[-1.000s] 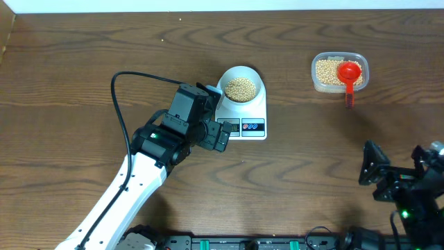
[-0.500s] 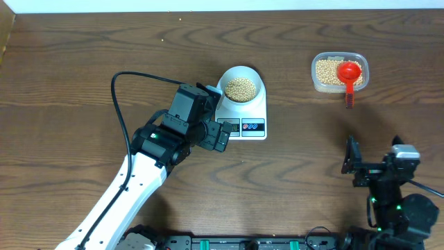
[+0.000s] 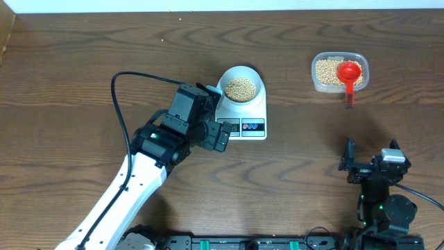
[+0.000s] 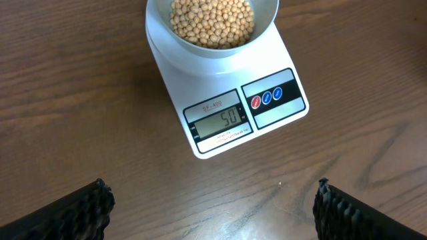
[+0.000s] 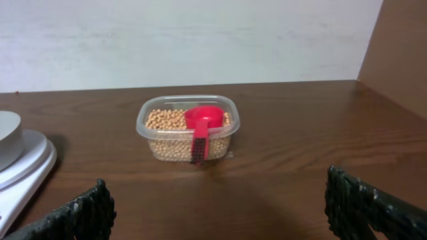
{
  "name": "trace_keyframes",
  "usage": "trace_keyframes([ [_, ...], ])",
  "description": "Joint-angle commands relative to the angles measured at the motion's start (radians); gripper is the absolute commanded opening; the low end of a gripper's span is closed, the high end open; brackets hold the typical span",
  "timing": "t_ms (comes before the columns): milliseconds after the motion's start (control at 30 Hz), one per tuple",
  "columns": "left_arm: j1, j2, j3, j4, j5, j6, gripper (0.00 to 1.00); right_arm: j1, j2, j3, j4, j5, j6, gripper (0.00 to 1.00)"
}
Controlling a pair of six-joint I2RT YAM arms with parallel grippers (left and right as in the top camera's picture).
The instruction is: Scoop item into bowl and weigh 50g on scale
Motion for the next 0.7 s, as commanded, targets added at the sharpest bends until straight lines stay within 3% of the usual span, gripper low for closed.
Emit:
trace_keyframes([
  [0,0.003,-0.011,-0.005,-0.002,0.006,0.018,0.98,0.053,-0.013,-0.023,0.013,0.082,-0.016,0.99],
  [667,0.003,-0.011,-0.005,-0.002,0.006,0.018,0.98,0.085,-0.012,-0.029,0.024,0.113,-0.016,0.99],
])
